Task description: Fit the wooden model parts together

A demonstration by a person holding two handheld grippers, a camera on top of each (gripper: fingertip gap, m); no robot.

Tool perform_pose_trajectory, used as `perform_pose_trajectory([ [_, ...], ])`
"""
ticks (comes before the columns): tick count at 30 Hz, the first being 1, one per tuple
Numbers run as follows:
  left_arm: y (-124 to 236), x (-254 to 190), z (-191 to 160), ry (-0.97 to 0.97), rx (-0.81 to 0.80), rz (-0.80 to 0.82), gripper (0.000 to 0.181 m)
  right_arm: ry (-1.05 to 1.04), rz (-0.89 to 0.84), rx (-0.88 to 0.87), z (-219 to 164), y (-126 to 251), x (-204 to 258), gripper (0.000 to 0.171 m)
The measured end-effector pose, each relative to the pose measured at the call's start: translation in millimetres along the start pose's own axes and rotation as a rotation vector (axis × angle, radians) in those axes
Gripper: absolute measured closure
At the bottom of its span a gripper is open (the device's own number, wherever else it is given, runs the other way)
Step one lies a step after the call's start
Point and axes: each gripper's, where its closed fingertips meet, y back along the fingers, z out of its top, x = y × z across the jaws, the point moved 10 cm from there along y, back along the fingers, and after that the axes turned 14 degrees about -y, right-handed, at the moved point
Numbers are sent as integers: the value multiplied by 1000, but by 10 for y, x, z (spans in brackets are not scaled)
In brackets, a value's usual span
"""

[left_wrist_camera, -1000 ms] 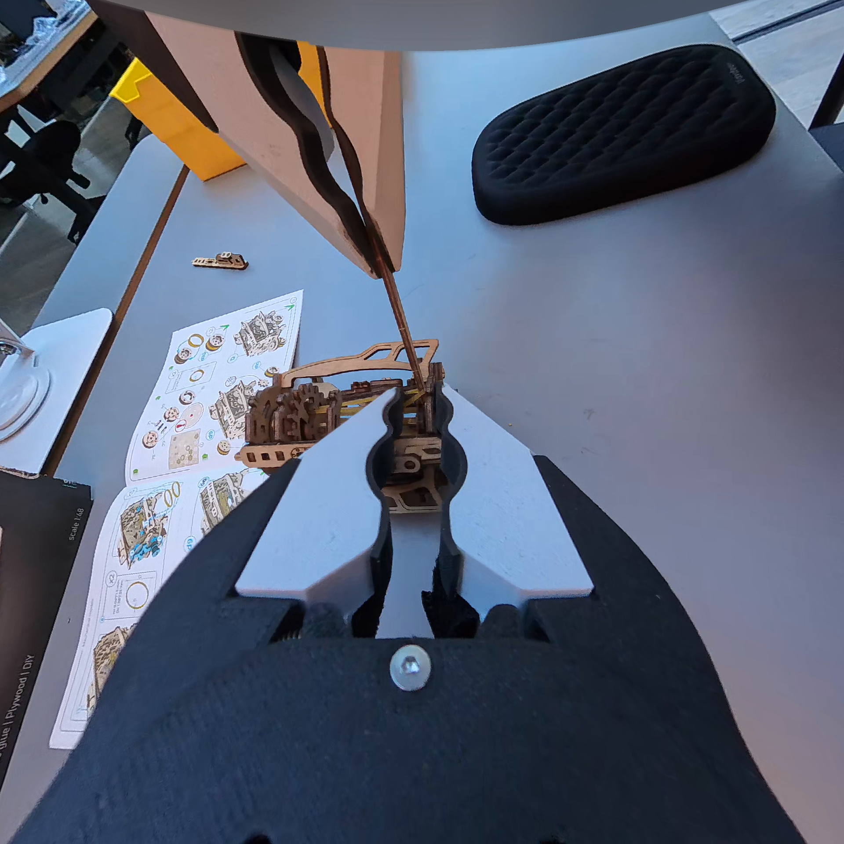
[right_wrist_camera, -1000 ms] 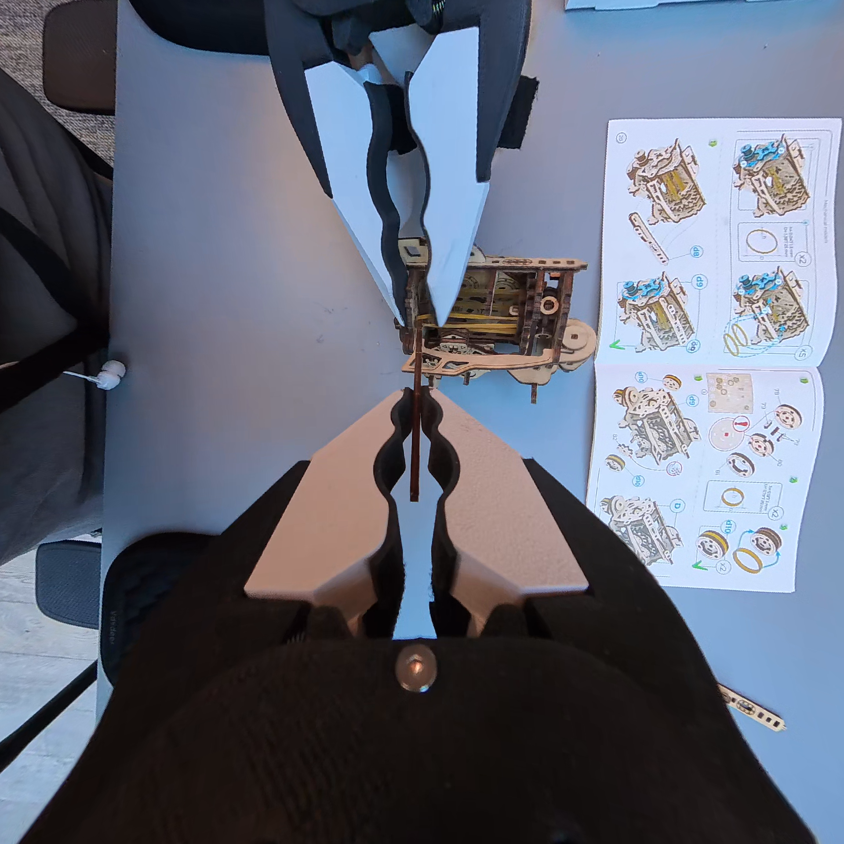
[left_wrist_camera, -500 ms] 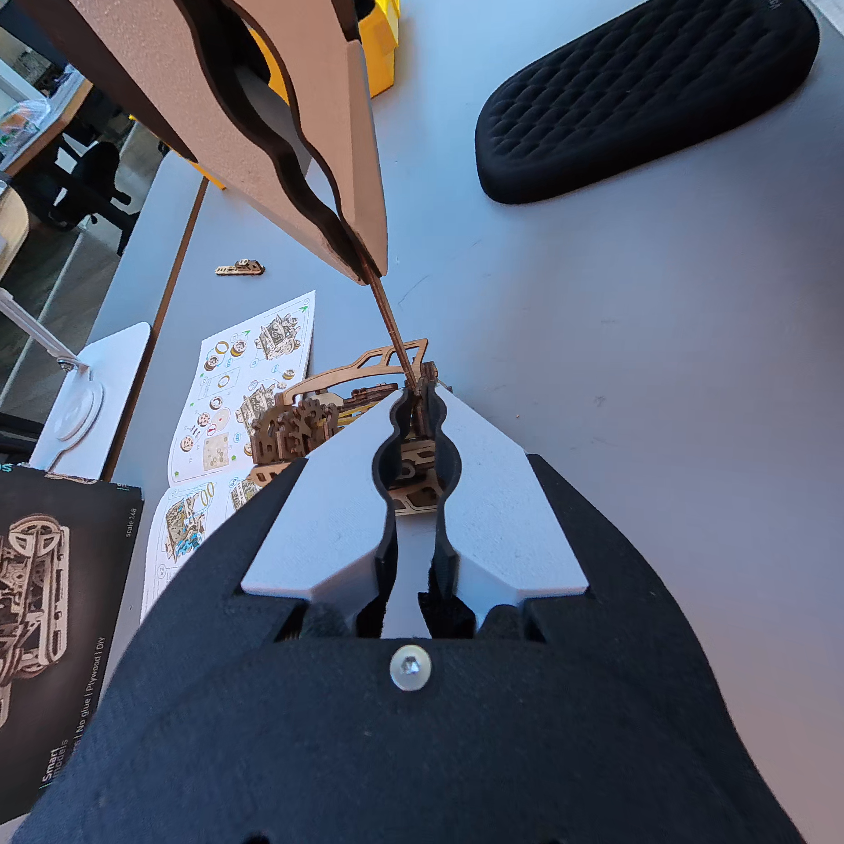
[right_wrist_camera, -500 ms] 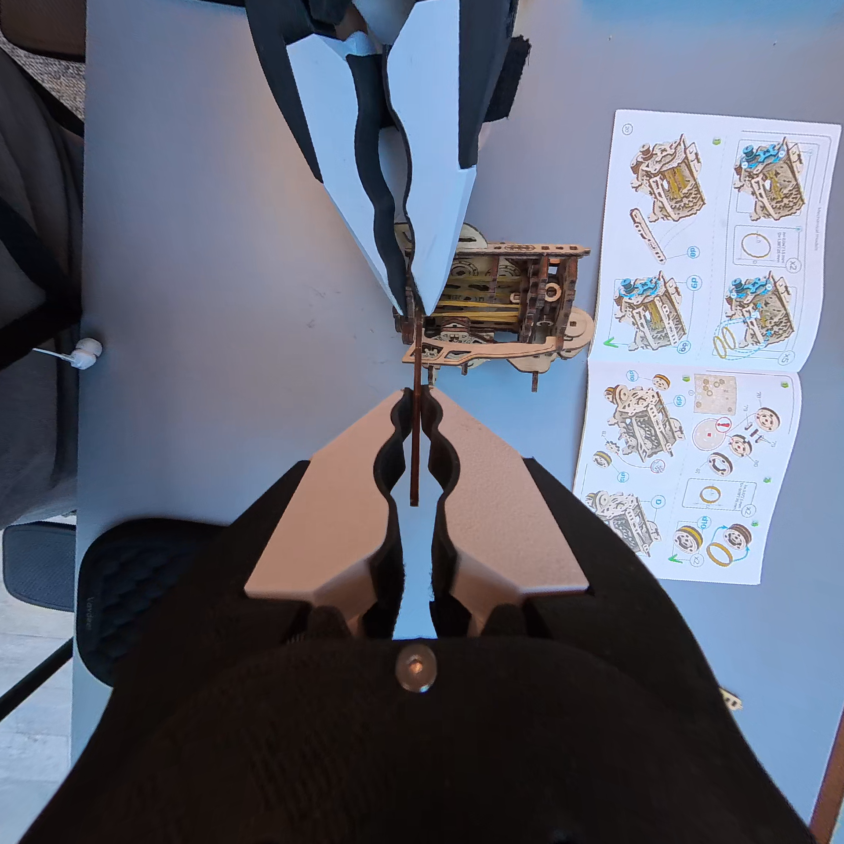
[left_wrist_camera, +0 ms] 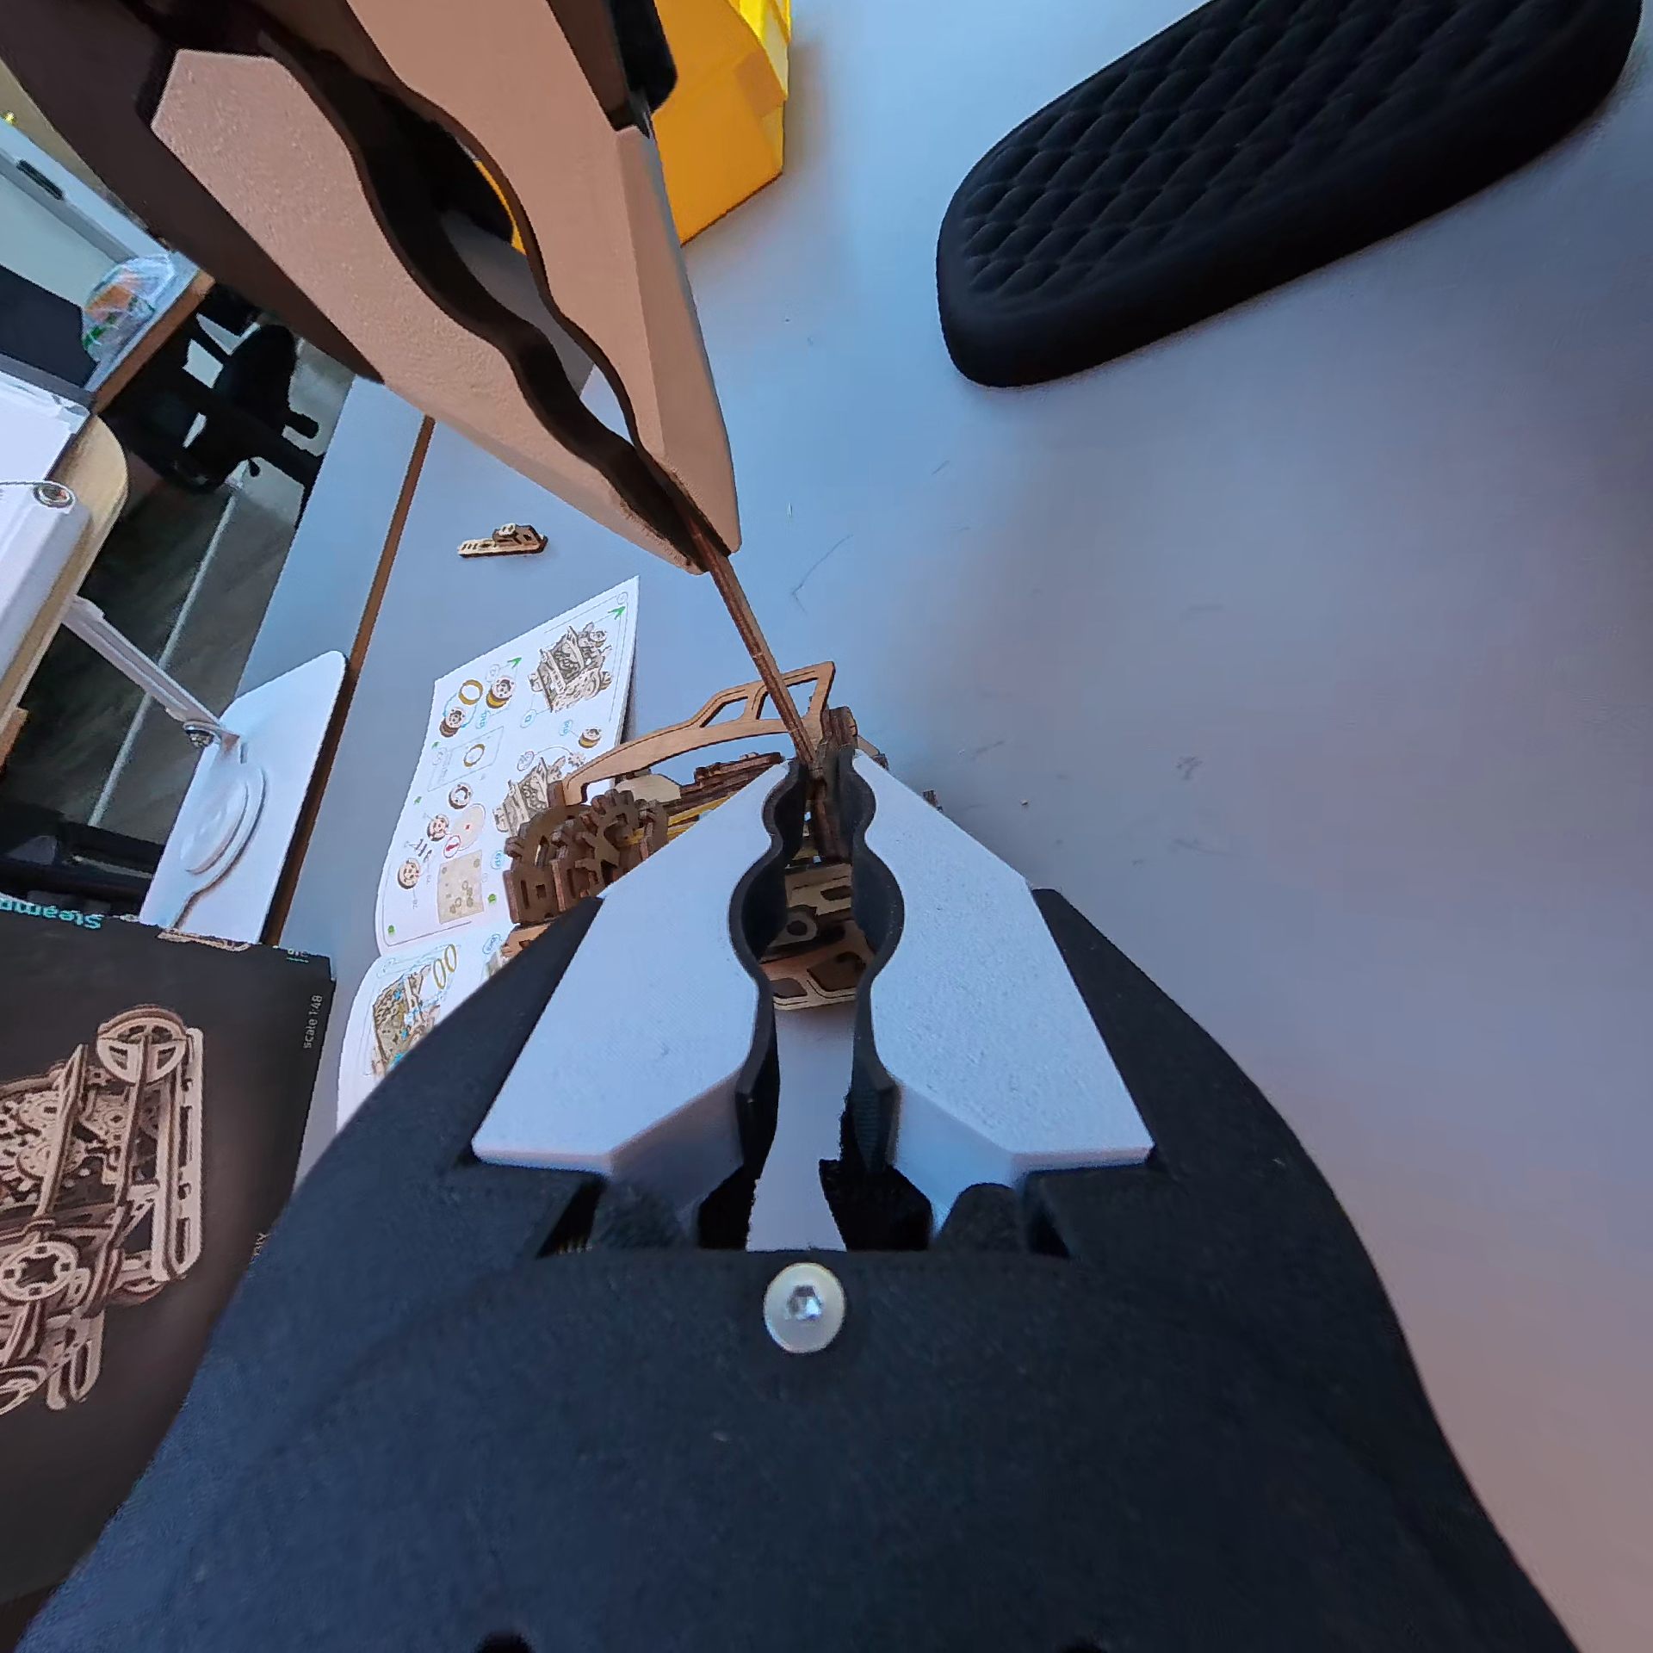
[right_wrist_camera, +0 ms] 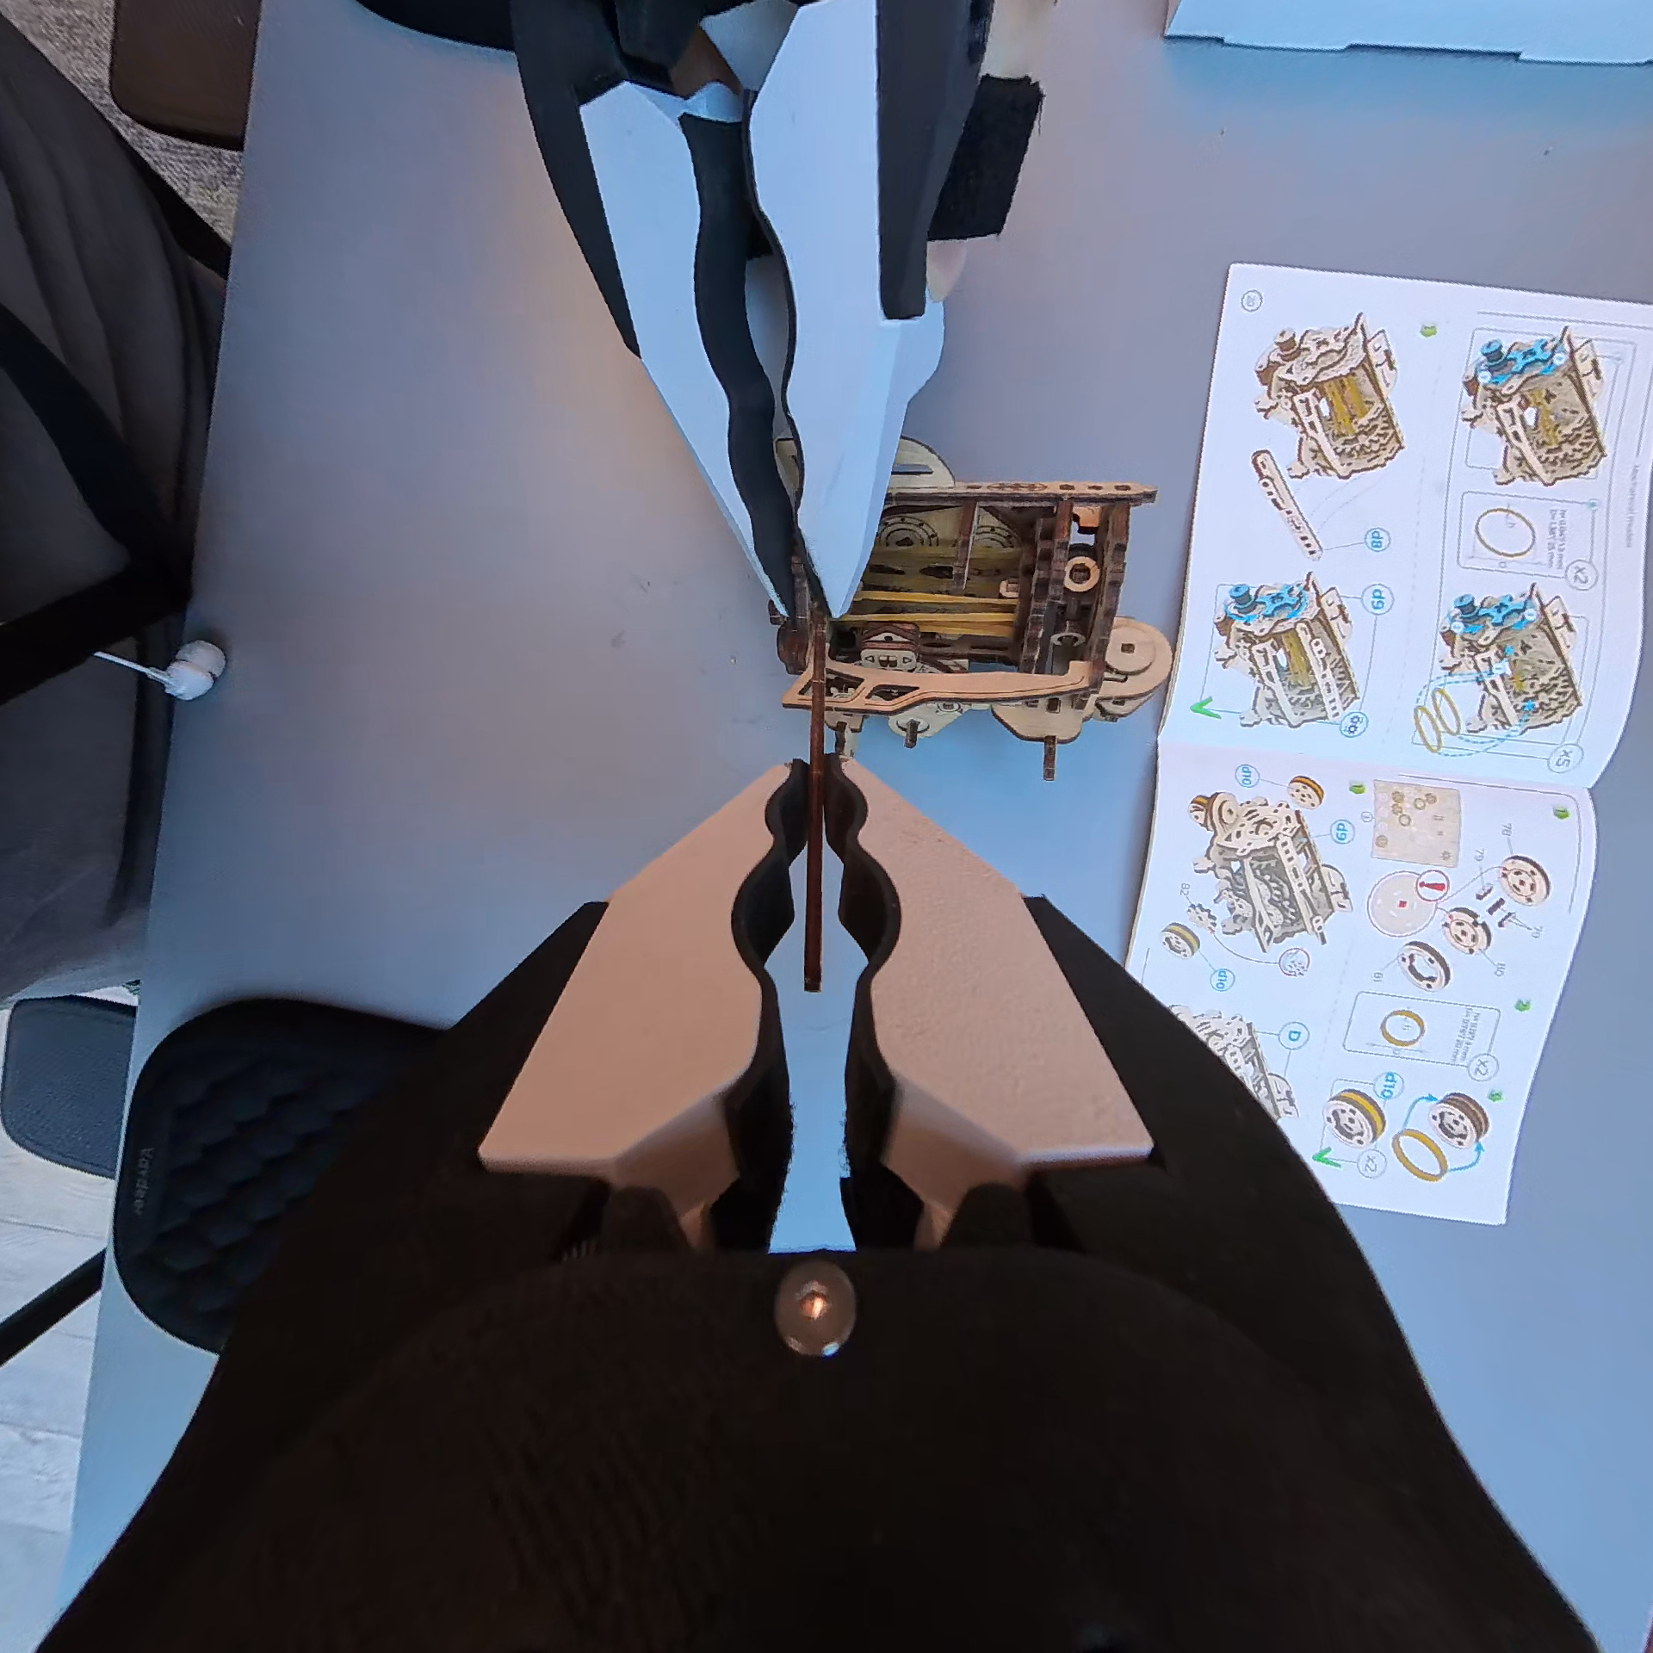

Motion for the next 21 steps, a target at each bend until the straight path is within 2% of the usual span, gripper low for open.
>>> perform_pose_trajectory([
  [6, 0, -52, 25, -60, -1, 15, 178, -2, -14, 60, 10, 2, -5, 170],
  [13, 6, -39, -1, -24, -16, 15, 178, 10, -20, 55, 47, 19, 33, 170],
  [15, 2, -15, -12, -8, -7, 38, 174, 6, -23, 57, 45, 20, 23, 170],
  [18, 5, 11, -14, -9, -1, 82, 160, 6, -25, 59, 43, 30, 20, 170],
  [21, 7, 3, -2, -37, -5, 75, 158, 27, -26, 60, 50, 36, 30, 170],
])
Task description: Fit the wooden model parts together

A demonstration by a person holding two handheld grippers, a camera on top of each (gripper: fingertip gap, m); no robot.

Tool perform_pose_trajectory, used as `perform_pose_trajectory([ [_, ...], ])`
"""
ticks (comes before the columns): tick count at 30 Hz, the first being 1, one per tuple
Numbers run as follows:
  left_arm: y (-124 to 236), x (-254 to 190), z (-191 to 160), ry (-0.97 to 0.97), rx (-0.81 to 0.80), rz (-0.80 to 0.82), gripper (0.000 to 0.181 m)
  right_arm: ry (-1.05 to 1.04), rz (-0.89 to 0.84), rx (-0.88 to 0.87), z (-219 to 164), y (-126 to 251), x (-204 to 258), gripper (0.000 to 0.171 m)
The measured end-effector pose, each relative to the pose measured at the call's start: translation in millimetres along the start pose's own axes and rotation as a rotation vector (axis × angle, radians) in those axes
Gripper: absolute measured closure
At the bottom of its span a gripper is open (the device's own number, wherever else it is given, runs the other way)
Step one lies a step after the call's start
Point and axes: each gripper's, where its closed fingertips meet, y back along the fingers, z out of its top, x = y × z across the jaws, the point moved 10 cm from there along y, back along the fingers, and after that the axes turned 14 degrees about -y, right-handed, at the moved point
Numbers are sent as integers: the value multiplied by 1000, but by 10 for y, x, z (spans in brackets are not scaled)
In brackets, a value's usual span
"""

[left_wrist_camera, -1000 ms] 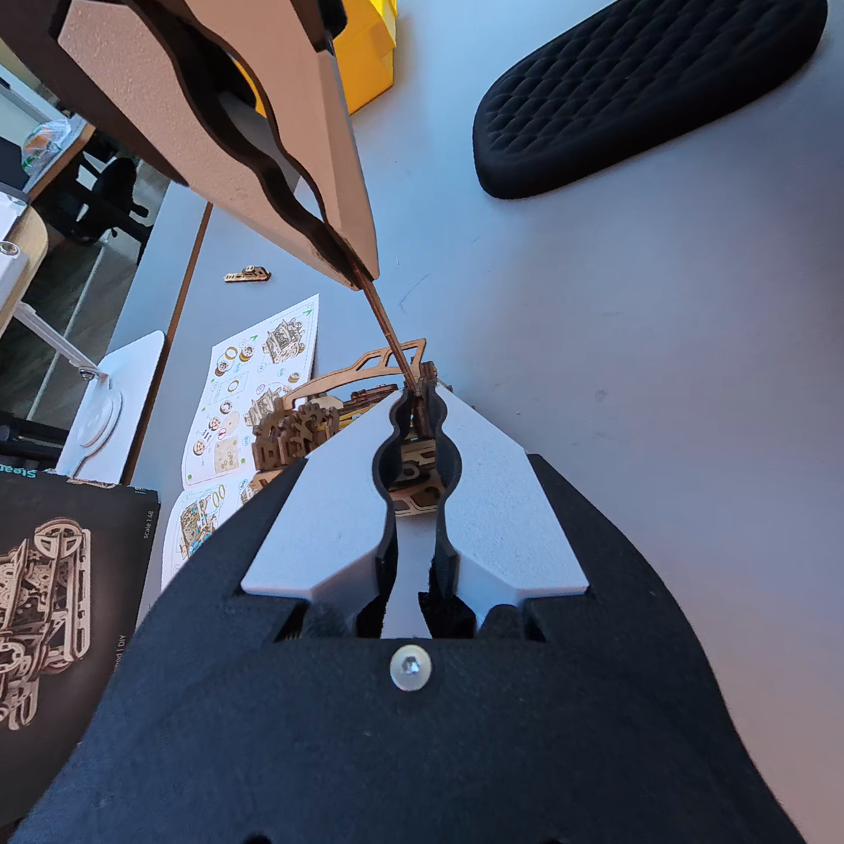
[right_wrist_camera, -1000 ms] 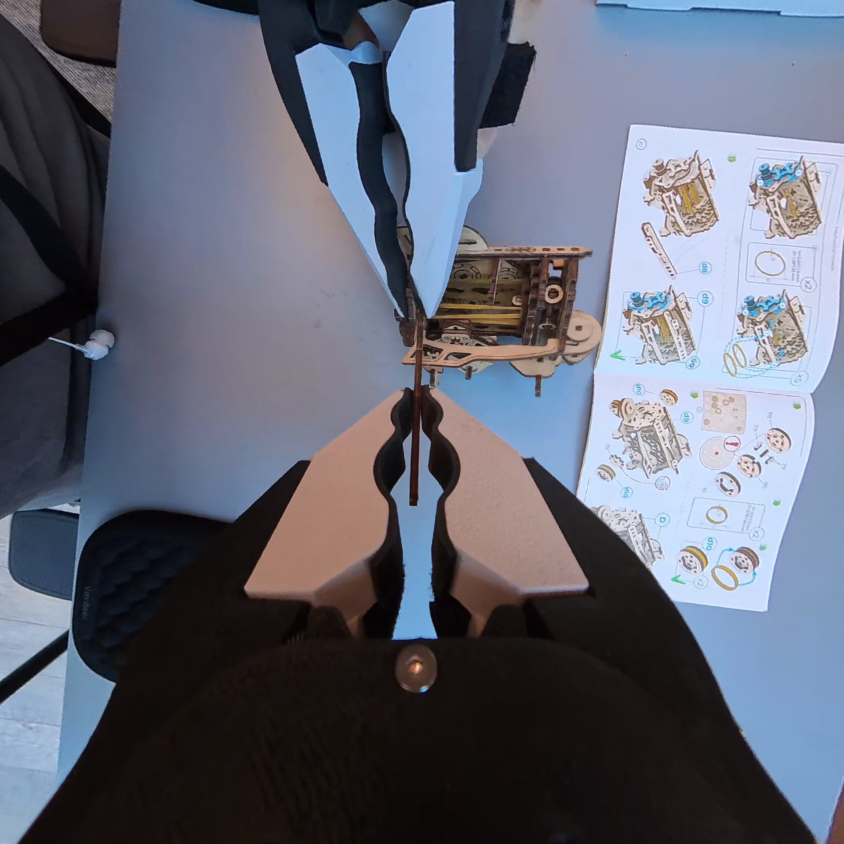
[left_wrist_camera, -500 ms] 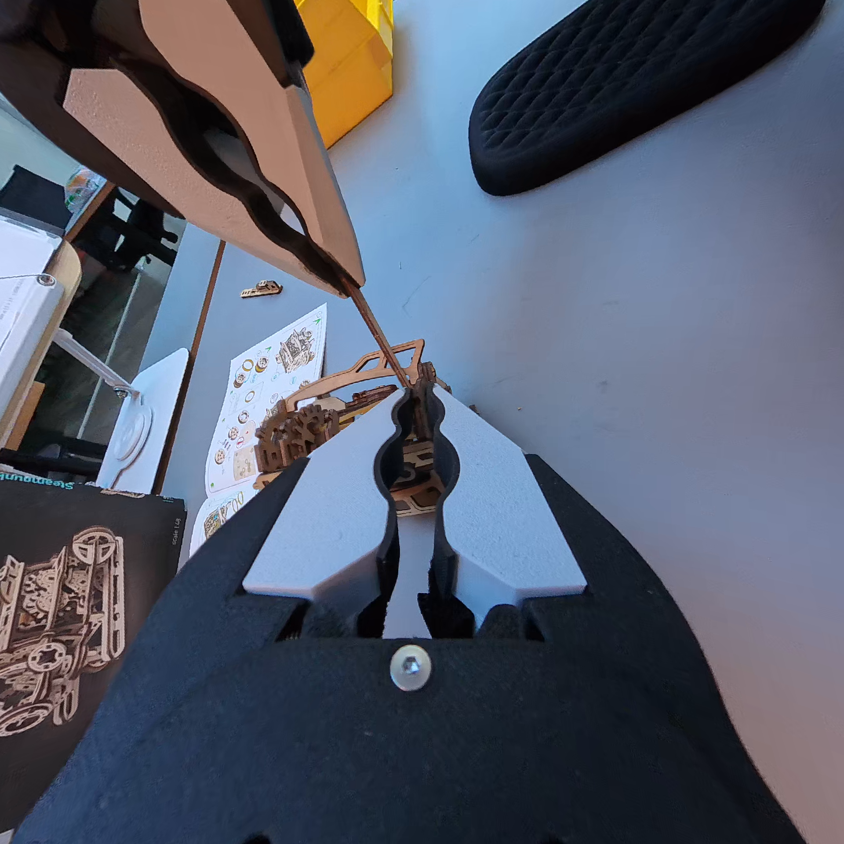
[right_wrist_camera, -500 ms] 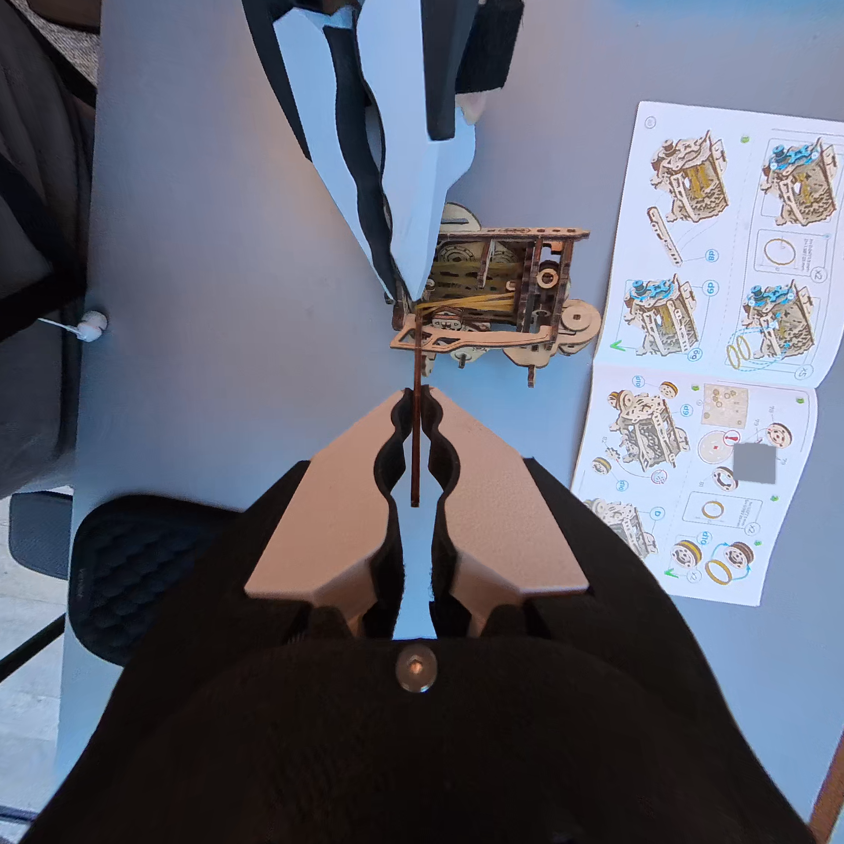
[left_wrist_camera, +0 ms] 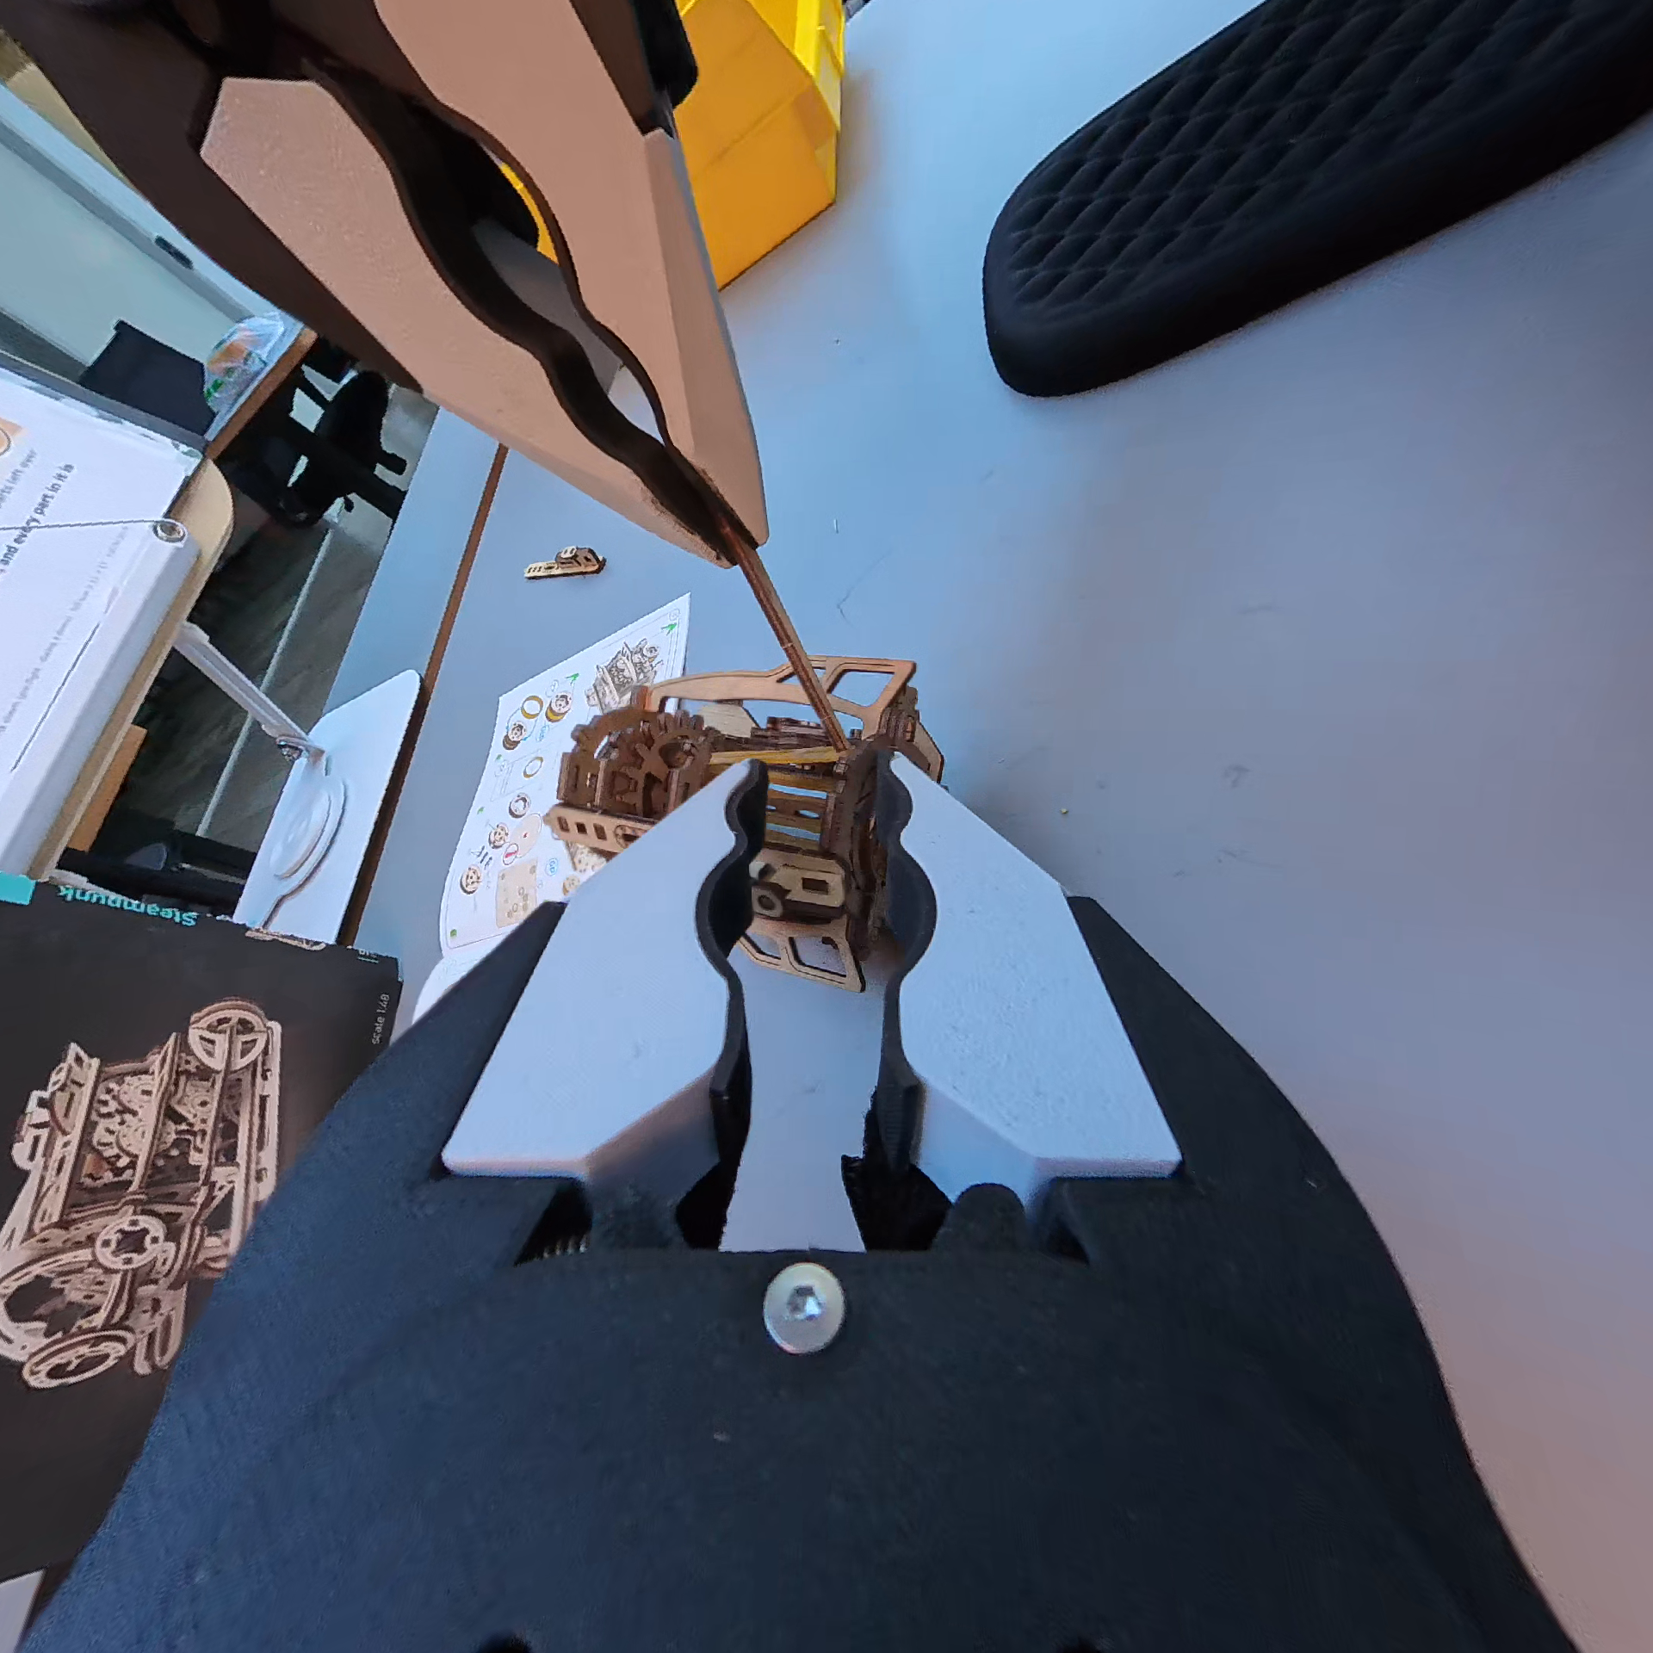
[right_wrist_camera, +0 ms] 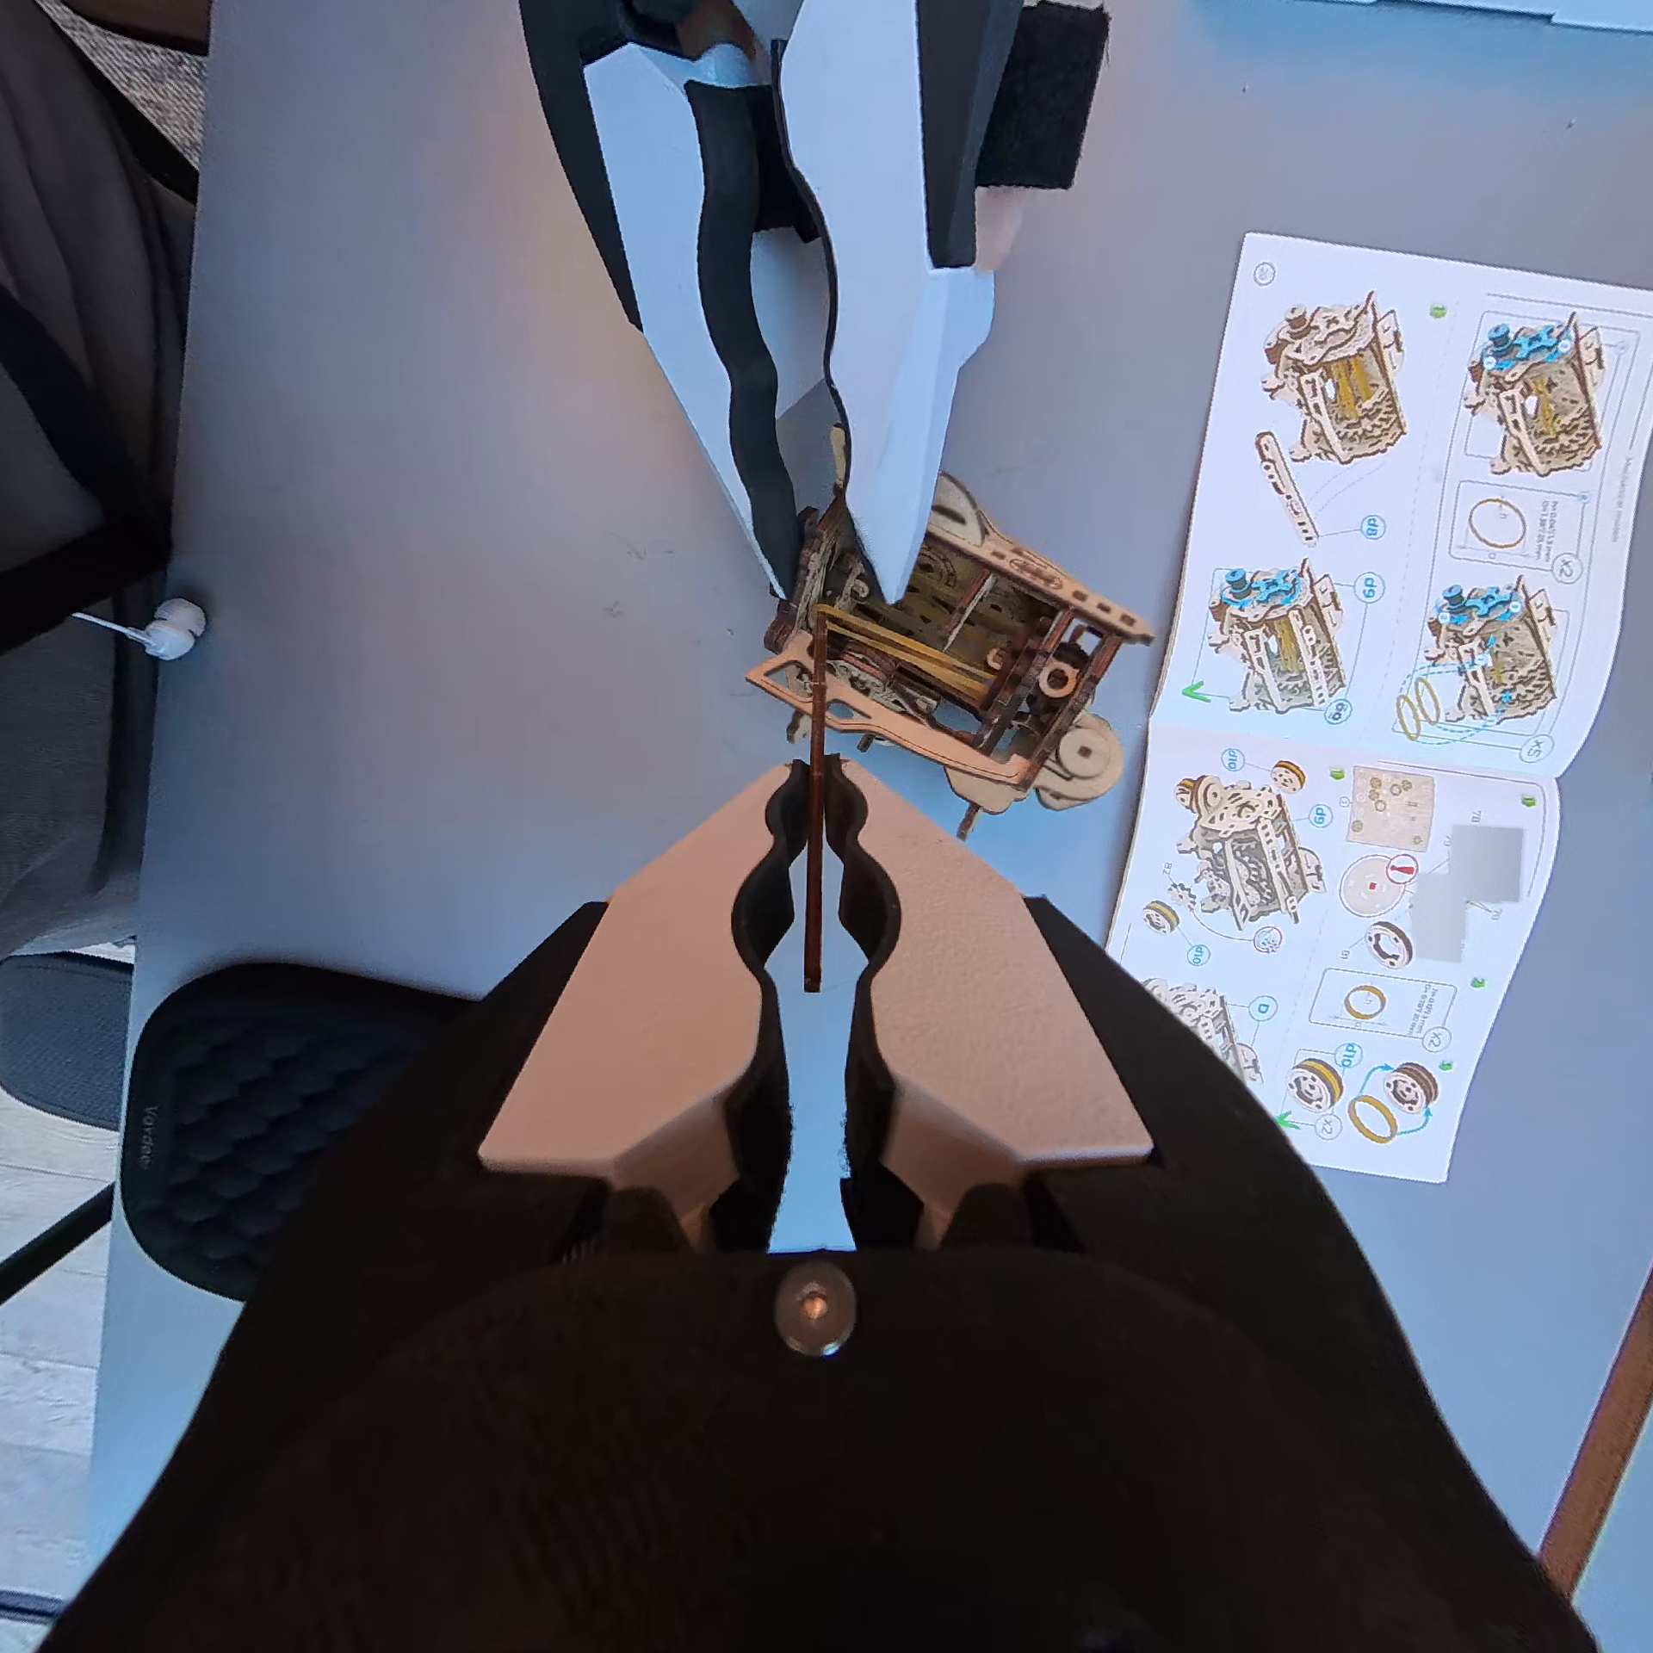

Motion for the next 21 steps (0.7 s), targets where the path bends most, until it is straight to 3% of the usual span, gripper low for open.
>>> perform_pose_trajectory([
  [21, -97, 66, 96, -43, 18, -99, 156, -21, 114, -82, -127, 68, -101, 170],
])
